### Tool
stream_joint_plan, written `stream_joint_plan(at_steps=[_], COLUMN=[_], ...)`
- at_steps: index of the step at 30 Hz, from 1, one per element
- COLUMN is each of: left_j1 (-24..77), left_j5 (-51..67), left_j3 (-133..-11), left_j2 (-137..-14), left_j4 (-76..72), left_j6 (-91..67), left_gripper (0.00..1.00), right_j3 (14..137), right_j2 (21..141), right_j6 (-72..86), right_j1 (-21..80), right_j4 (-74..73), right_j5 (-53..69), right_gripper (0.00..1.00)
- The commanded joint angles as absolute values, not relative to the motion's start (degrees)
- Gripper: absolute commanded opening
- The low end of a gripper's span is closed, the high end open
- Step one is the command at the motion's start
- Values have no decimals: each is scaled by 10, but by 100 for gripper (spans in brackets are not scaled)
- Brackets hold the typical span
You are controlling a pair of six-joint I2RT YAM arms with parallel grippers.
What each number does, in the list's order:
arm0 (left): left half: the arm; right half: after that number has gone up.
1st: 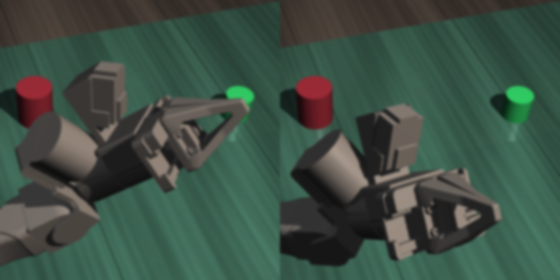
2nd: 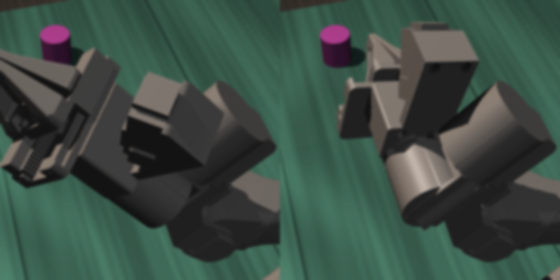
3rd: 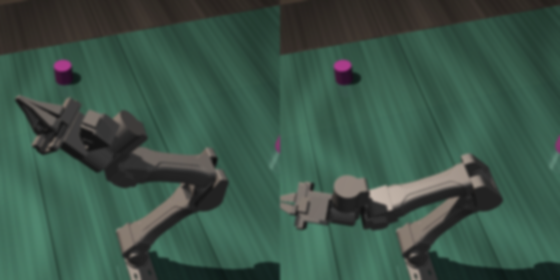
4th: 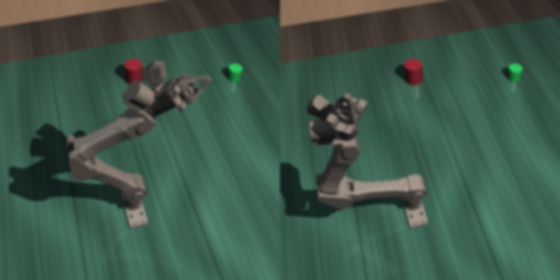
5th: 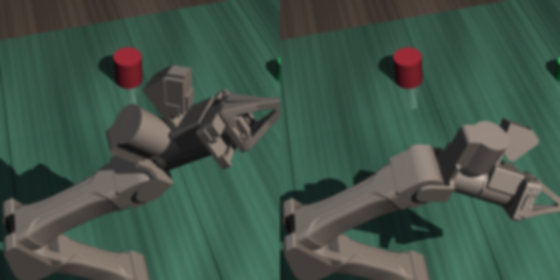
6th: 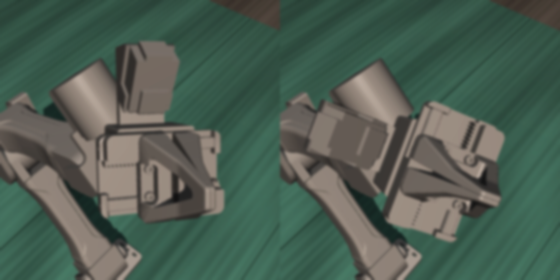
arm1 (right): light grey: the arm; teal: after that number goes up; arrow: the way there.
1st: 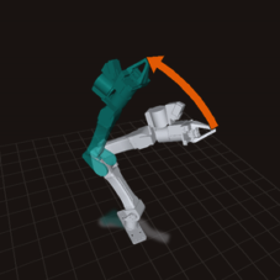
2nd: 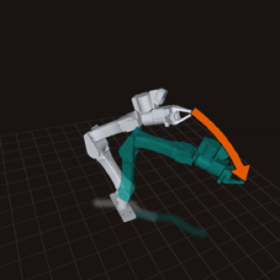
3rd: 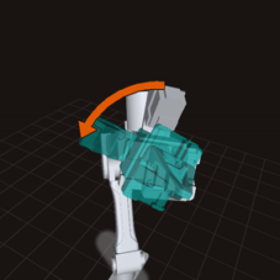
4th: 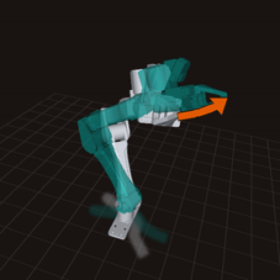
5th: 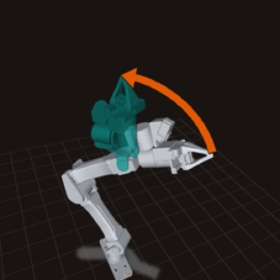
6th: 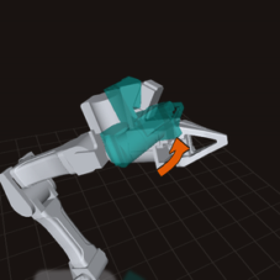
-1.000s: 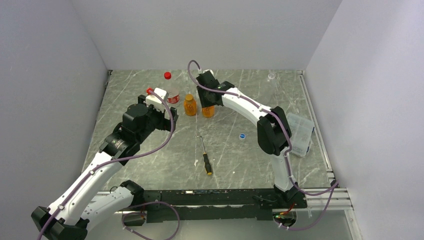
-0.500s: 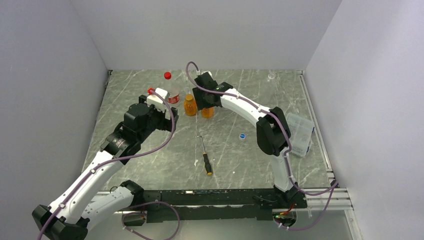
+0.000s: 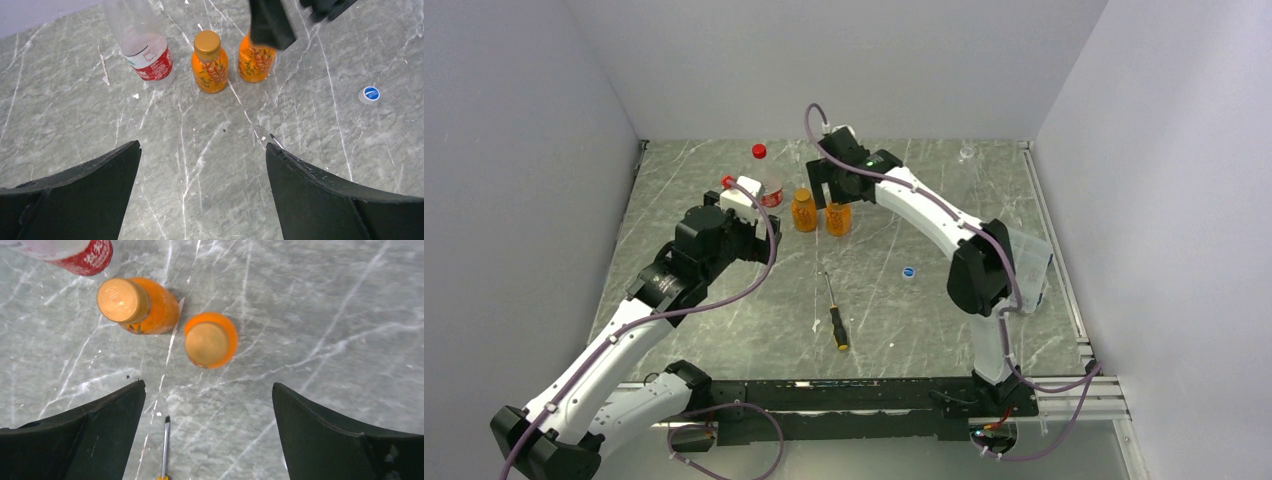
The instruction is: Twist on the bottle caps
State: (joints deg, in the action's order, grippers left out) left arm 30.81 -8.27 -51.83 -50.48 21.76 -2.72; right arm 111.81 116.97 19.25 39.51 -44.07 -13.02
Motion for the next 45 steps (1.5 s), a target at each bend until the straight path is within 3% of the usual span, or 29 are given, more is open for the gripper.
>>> stream_joint_plan(at_steps=[1,12,24,45], left_j1=[305,305,305,305], left_j5=[-64,-42,-28,-17], left_j3=[-552,-584,-589,-590], left_j2=[-513,-544,-554,-561], left_j4=[216,214,213,214], left_j6=[-46,-54,-52,-48], left_gripper=[99,100,100,99], right_j3=[1153,1145,1206,1242], right_j2=[1064,977,1072,1170], right_j6=[203,181,144,133], right_j1=[355,202,106,56], right_j4=[-479,-501,-511,-511], right_j5=[-165,-250,-219,-161], right_gripper=[100,99,71,56])
